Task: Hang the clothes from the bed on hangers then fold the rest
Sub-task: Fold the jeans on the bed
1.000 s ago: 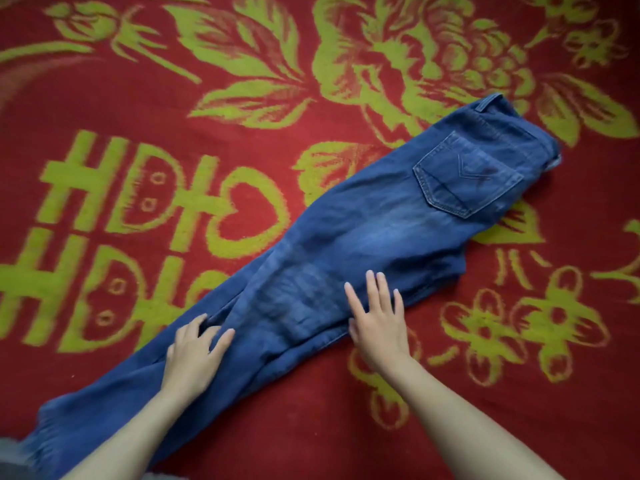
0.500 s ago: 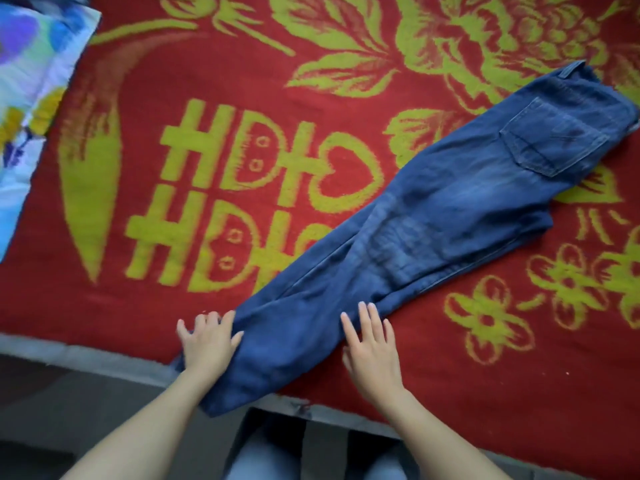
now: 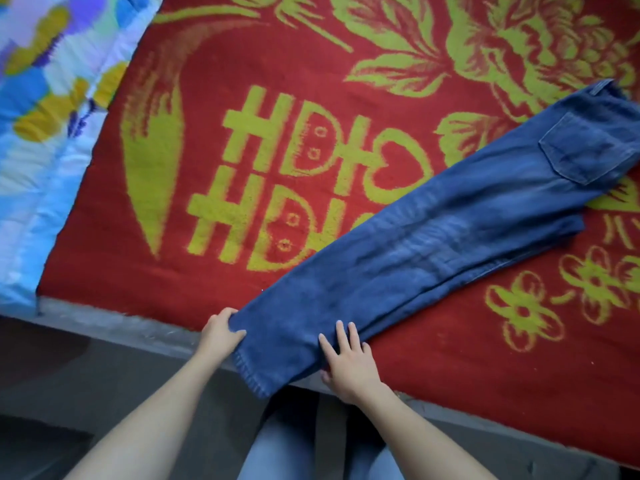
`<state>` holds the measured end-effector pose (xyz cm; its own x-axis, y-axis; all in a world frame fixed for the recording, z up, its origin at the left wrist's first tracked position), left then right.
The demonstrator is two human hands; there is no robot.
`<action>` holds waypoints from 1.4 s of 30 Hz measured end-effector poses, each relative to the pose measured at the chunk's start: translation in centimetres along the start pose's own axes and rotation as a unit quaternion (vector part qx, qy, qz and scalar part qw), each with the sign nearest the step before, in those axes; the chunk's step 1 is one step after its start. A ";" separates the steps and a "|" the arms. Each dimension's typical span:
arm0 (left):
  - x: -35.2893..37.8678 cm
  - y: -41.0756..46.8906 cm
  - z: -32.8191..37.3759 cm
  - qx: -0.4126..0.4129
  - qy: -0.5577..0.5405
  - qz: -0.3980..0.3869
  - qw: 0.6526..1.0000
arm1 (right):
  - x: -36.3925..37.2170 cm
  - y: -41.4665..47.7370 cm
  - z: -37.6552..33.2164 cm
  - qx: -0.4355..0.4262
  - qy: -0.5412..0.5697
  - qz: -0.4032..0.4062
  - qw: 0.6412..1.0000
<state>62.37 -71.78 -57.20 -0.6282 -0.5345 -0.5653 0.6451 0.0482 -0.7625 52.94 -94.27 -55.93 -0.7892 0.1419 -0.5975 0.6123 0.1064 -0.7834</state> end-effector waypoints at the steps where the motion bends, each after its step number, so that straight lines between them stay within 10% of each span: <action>1: 0.2 0.2 0.0 -0.014 -0.018 -0.001 1.000 | 0.1 0.3 -0.1 0.002 -0.003 -0.010 1.000; 16: 1.6 -3.2 1.0 -0.089 -0.285 -0.136 0.945 | 1.8 0.9 1.2 -0.022 -0.128 -0.013 0.991; 25: -2.7 -3.6 1.7 -0.139 -0.441 -0.279 0.842 | -2.1 -1.3 1.6 -0.017 -0.068 0.313 0.947; 42: -12.7 -5.8 9.7 -0.001 -0.564 -0.150 0.812 | -10.6 -6.5 -0.7 -0.066 0.026 0.308 0.949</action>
<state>70.84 -73.41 -42.53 0.0410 -0.9552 0.2932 0.5348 -0.2268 -0.8139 57.34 -95.77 -44.33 -0.2792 0.2647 -0.9230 0.9597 0.1103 -0.2586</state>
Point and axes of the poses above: each hand's wrist, its own y-axis towards the middle knuckle, its own x-axis out of the palm, z = x × y, the point moved 3 cm from there along y, towards the middle knuckle, and after that the axes turned 2 degrees about -z, right-handed, at the moved point
